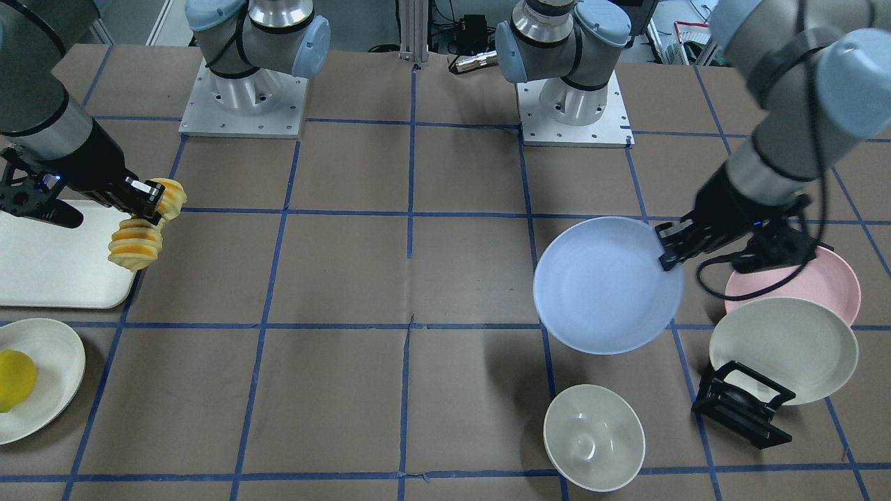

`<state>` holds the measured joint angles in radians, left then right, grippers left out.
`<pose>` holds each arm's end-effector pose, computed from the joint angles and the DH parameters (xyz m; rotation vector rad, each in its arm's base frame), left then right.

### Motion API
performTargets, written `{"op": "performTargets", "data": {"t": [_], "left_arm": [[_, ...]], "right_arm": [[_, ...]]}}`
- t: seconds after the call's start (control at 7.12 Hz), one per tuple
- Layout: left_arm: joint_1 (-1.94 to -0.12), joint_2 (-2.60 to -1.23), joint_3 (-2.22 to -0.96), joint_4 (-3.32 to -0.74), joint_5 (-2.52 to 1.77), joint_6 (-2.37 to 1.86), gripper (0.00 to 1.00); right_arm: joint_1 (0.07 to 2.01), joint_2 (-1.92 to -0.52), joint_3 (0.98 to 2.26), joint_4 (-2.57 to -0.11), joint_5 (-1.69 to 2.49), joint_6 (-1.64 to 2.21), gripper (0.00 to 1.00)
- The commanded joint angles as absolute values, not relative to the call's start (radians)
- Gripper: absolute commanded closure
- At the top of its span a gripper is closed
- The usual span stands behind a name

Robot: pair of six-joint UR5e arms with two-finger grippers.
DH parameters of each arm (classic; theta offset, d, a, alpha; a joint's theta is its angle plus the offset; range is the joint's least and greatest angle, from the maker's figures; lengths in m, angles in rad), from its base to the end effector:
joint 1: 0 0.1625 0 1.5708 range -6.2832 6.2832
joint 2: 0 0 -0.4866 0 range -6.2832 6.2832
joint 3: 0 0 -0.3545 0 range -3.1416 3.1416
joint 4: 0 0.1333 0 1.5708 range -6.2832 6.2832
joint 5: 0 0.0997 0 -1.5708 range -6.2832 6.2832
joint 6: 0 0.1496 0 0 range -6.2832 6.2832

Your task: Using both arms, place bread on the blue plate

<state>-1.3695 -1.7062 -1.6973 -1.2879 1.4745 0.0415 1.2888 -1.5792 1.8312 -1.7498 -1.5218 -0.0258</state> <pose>-0.0426 -0.5301 0.4061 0.2418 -3.0386 0.0495 0.0160 -0.4500 0.4044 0.3963 3.0548 0.0996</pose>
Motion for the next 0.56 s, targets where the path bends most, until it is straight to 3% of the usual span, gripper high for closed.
{"op": "performTargets", "data": {"t": [0.0, 0.14, 0.42], "left_arm": [[-1.479, -1.811, -1.875, -0.917, 1.303, 0.035, 1.00], [-1.505, -1.868, -1.908, -0.773, 1.242, 0.017, 1.00], [-1.549, -1.977, -1.917, -0.749, 1.044, -0.006, 1.00]], "right_arm": [[1.295, -1.580, 1.821, -1.729, -1.485, 0.003, 1.00], [1.324, -1.580, 1.819, -1.727, -1.486, 0.018, 1.00], [1.417, -1.572, 1.815, -1.730, -1.497, 0.028, 1.00]]}}
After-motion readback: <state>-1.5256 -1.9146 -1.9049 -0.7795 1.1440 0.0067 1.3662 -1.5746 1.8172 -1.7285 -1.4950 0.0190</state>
